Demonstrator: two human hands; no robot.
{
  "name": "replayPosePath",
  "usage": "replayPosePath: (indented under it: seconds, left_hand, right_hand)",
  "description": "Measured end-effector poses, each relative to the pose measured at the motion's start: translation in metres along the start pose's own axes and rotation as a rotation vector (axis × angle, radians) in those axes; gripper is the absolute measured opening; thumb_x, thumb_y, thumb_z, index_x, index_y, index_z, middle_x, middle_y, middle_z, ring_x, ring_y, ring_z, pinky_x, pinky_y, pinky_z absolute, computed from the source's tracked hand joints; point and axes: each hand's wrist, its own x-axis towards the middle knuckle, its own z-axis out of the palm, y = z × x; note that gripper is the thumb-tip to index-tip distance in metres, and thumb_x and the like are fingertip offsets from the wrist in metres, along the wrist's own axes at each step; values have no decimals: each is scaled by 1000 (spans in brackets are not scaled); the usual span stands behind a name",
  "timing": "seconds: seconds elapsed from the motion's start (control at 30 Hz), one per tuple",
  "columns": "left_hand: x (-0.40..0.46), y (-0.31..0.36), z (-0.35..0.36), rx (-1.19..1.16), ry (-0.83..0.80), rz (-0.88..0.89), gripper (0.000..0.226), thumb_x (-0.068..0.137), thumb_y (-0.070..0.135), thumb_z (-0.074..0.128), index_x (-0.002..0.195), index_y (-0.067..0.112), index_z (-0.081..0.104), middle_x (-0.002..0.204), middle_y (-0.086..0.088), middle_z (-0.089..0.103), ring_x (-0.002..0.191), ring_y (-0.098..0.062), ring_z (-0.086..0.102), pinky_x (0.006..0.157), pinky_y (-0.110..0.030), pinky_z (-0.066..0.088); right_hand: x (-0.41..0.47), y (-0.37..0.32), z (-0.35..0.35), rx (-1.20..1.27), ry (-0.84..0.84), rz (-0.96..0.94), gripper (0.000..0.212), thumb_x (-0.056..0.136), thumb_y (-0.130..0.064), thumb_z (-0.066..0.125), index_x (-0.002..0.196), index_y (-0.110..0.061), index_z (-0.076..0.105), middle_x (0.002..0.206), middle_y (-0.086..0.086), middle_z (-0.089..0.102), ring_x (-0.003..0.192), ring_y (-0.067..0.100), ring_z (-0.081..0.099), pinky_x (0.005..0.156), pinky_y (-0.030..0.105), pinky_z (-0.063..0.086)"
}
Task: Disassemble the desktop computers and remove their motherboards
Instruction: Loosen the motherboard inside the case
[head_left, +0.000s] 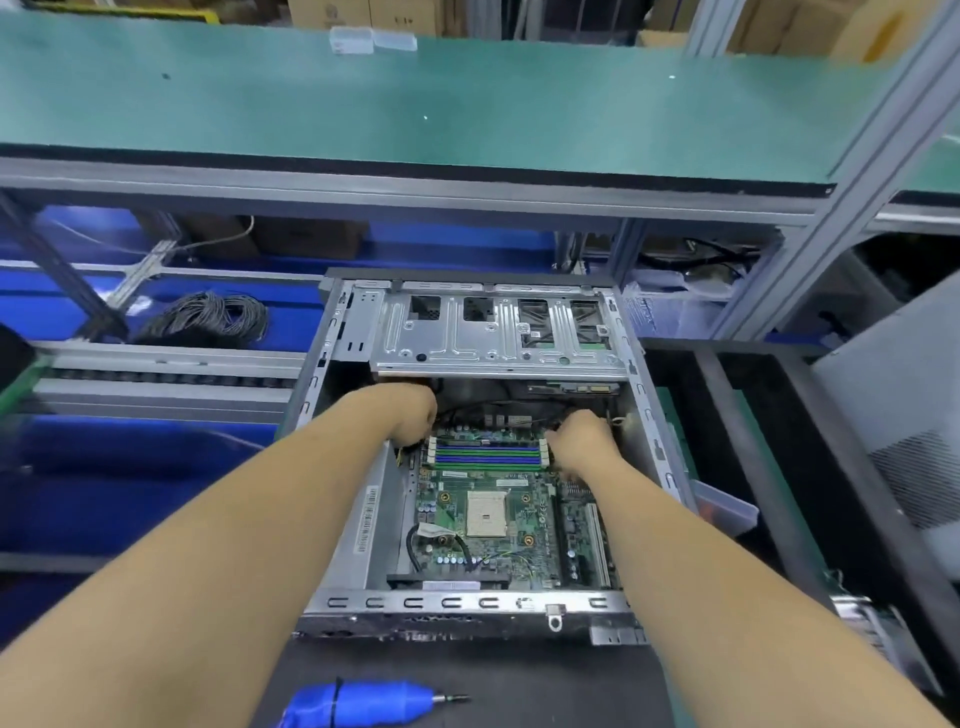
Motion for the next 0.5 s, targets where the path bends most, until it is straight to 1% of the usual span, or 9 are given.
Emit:
replayPosePath:
  seconds: [0.1, 0.17, 0.23, 0.27, 0.3, 0.37, 0.4, 0.43, 0.5]
  left_hand:
    - [8, -3, 5, -67, 34, -3, 32, 102, 28, 54, 82, 5, 64, 71, -6, 54, 62, -22, 48, 62, -28, 41]
    - [12, -5, 5, -69, 18, -31, 34, 102, 34, 54, 80, 9, 62, 67, -2, 52, 64, -20, 50, 64, -28, 42]
    - [16, -6, 4, -55, -29, -70, 36, 102, 35, 54, 81, 6, 62, 73, -1, 57, 73, -21, 57, 76, -32, 50]
    - [18, -6, 5, -66, -63, -89, 37, 103, 34, 53, 79, 6, 61, 77, -2, 62, 72, -19, 61, 81, -34, 53]
    - [20, -5, 6, -105, -104, -110, 36, 103, 32, 52, 81, 6, 61, 79, -3, 67, 64, -15, 64, 80, -33, 55]
    - [24, 0, 7, -227, -189, -155, 32, 106, 25, 46, 104, -3, 61, 82, -8, 76, 46, -9, 63, 64, -28, 55]
    - [25, 3, 8, -276, -208, -174, 34, 107, 21, 42, 119, -9, 55, 87, -11, 77, 43, -10, 61, 57, -27, 54]
    - [26, 6, 8, -303, -210, -190, 38, 107, 17, 39, 130, -12, 48, 94, -14, 77, 44, -13, 60, 55, -29, 53]
    - [31, 12, 11, -342, -202, -218, 41, 107, 11, 34, 139, -15, 38, 101, -18, 75, 48, -18, 56, 57, -34, 54]
  right_hand:
    - [5, 3, 5, 153, -19, 68, 33, 97, -20, 59, 71, -1, 59, 58, 15, 60, 41, 23, 53, 50, 27, 48]
    - [7, 4, 7, 189, -24, 99, 28, 95, -15, 61, 72, 0, 62, 57, 15, 62, 40, 23, 53, 47, 27, 46]
    - [9, 4, 8, 246, -32, 139, 19, 94, -12, 60, 88, 5, 66, 60, 16, 64, 45, 25, 56, 47, 29, 47]
    - [10, 4, 8, 280, -37, 159, 19, 94, -11, 59, 99, 7, 65, 62, 17, 65, 47, 26, 56, 46, 29, 45]
    - [12, 5, 9, 299, -42, 172, 23, 94, -11, 58, 108, 7, 63, 64, 18, 65, 48, 26, 57, 45, 28, 44]
    - [14, 5, 9, 305, -49, 183, 29, 93, -11, 56, 115, 8, 62, 65, 18, 66, 46, 25, 56, 43, 25, 42]
    - [14, 4, 9, 305, -54, 186, 30, 93, -10, 55, 117, 8, 61, 65, 18, 65, 46, 25, 55, 42, 25, 42]
    - [15, 4, 10, 309, -60, 188, 32, 94, -10, 54, 119, 8, 61, 65, 18, 65, 47, 25, 55, 42, 25, 41]
    - [16, 5, 10, 309, -69, 187, 32, 94, -10, 51, 121, 7, 59, 67, 18, 64, 47, 25, 53, 40, 24, 39]
